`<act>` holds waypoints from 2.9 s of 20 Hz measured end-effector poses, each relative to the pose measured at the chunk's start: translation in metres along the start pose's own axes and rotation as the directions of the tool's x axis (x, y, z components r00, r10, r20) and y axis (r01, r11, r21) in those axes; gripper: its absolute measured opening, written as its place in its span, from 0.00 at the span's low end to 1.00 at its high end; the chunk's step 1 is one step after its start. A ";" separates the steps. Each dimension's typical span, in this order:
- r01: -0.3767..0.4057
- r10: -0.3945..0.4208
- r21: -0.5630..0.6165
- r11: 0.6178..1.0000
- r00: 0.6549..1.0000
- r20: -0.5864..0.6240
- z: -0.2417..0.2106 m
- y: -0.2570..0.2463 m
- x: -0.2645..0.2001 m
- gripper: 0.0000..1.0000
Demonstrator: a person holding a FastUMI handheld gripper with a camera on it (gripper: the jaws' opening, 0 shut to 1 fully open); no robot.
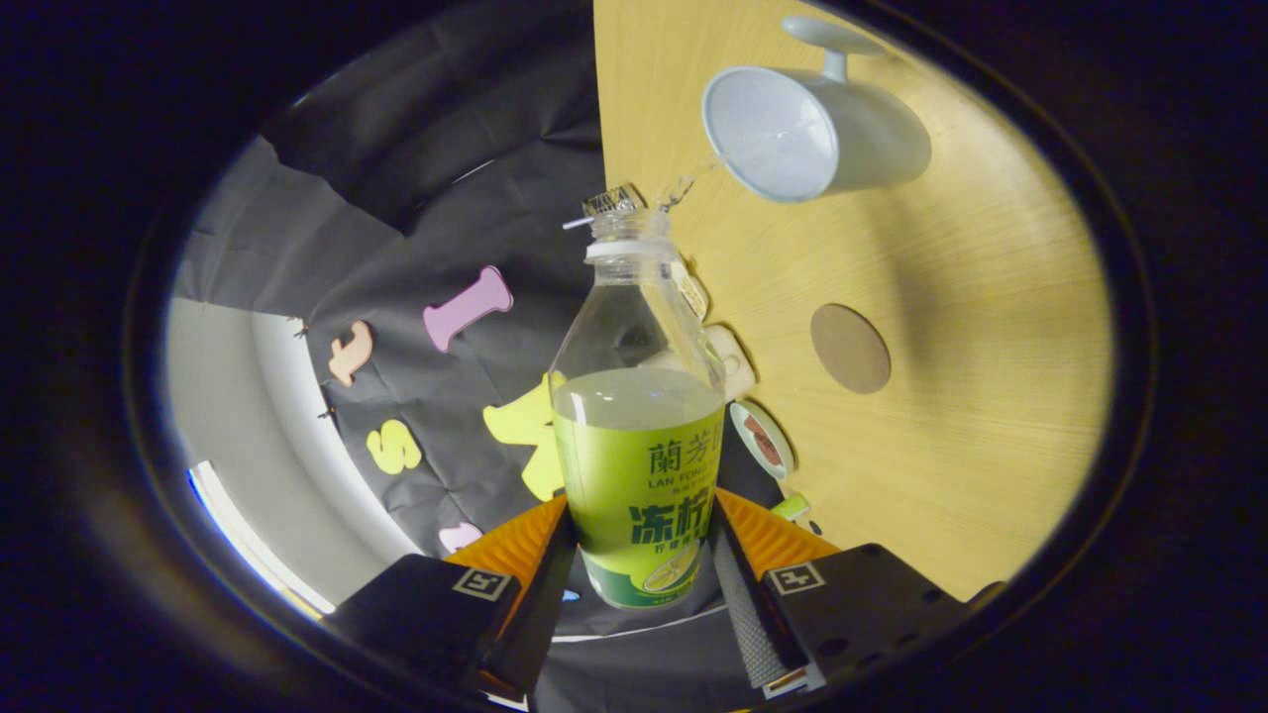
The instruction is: Take the bottle from table, then pour the juice into the cup, finally place the bottle on the coaster
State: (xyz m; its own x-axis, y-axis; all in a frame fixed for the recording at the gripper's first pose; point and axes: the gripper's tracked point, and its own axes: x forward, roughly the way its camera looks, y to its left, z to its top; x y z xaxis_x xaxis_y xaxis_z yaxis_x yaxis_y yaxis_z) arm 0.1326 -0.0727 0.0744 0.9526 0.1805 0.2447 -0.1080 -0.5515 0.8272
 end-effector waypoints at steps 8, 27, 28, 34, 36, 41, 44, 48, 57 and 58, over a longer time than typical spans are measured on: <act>-0.048 0.048 0.077 0.996 0.999 -0.004 0.000 0.015 -0.004 0.79; -0.114 0.116 0.190 0.975 0.993 0.005 -0.001 0.036 -0.001 0.79; -0.118 0.119 0.186 0.975 0.993 0.007 -0.001 0.037 -0.001 0.79; -0.117 0.118 0.050 0.992 0.993 -0.018 -0.009 0.028 -0.003 0.78; -0.096 0.095 -0.038 0.995 0.995 -0.021 -0.010 0.024 -0.013 0.79; 0.051 -0.047 -0.393 0.918 0.999 0.018 -0.008 0.005 -0.029 0.79; 0.005 0.011 -0.544 0.839 1.000 0.026 -0.015 0.011 -0.038 0.79; 0.014 0.011 -0.722 0.691 1.000 0.029 -0.022 0.002 -0.041 0.79; 0.251 -0.110 -0.965 0.080 0.964 0.242 0.003 -0.032 -0.033 0.80; 0.266 -0.109 -0.964 0.020 0.959 0.262 0.006 -0.032 -0.030 0.80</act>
State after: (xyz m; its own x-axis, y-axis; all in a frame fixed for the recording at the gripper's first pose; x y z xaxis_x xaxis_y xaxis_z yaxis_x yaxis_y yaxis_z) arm 0.1089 -0.0657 0.0373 0.9997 0.0194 0.0121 -0.0228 0.8220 0.5691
